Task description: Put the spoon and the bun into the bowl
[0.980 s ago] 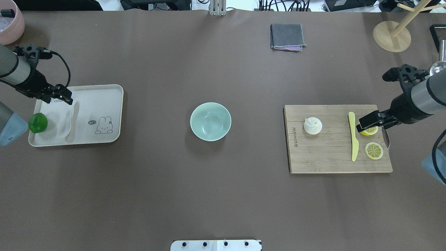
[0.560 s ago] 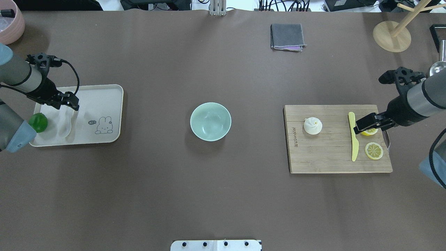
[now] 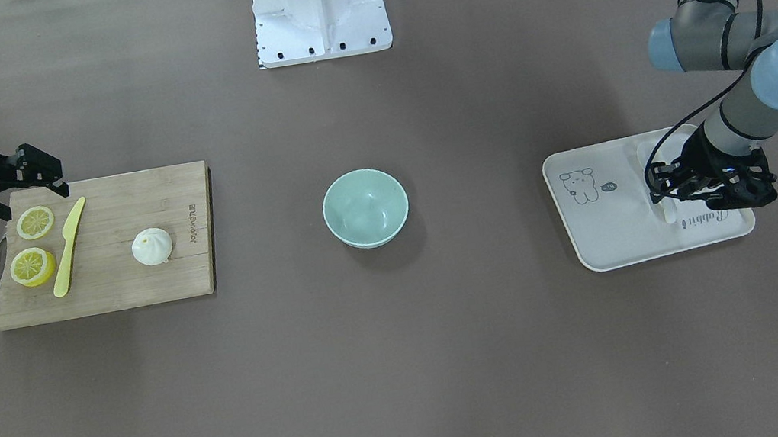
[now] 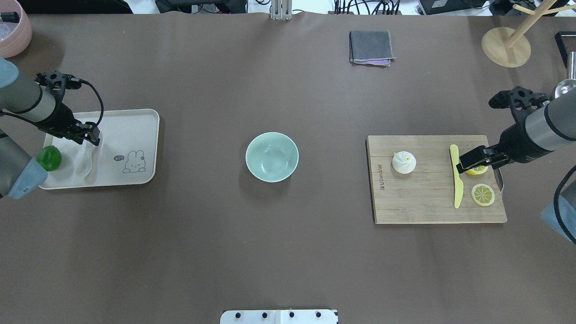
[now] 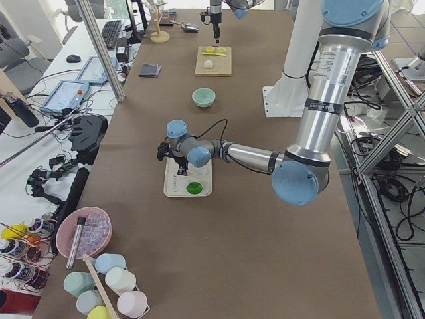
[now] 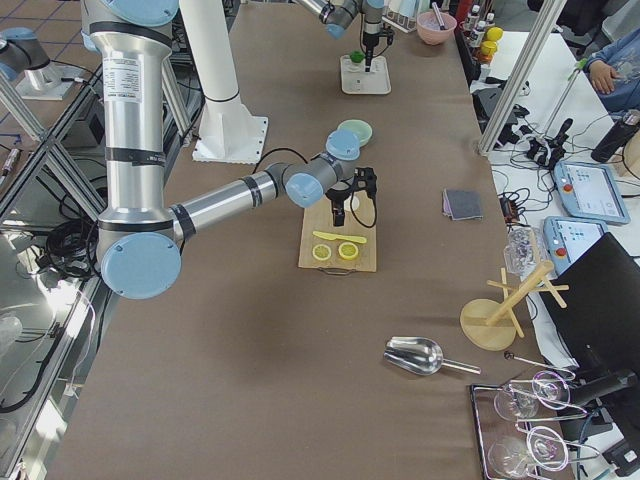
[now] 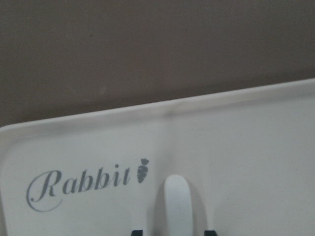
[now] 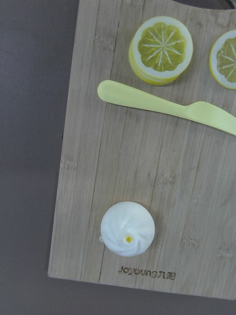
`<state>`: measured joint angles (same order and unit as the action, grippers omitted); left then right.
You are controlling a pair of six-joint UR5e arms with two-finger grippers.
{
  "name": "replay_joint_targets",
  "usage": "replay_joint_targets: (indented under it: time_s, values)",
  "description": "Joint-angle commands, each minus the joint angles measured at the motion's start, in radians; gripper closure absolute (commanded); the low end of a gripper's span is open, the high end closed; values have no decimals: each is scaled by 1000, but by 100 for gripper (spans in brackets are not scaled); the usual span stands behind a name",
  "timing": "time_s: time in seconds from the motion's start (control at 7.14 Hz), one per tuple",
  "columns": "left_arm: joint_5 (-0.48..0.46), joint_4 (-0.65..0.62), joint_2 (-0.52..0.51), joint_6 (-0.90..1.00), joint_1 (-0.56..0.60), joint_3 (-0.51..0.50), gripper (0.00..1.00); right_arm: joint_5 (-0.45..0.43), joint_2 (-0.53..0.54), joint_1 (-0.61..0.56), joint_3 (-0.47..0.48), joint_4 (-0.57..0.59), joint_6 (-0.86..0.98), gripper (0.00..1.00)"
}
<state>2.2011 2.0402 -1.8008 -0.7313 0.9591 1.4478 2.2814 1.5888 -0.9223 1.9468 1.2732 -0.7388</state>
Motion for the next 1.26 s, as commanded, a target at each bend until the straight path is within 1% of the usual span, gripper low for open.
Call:
replay_joint_targets:
  time_s: [0.0,0.14,0.28,0.42,0.56,0.7,0.84,0.98,1.12]
  values:
    - [3,-2,-9,-42,-13,16,100,4,-6,0,1,0,-2,1]
    - [9,-12,-26,-43,-14,51,100,1,-25,0,1,2,-2,1]
    - [11,-12,-69,-77,-14,74,100,-6,-42,6,-3,5,-4,1]
    - [11,-18,-162,-179,-34,82,100,-25,-71,34,-11,2,-66,1]
    - [11,-62,-264,-270,-63,82,100,-81,-94,78,-11,2,-129,1]
    - [6,-99,-346,-290,-107,79,100,-114,-111,121,-19,2,-132,1]
    - [-3,-110,-406,-334,-155,68,100,-155,-121,144,-38,0,-133,1]
    - [-55,-112,-467,-344,-201,43,100,-180,-153,163,-70,0,-131,2]
    - [-99,-107,-532,-387,-239,-7,100,-183,-182,172,-98,0,-129,2]
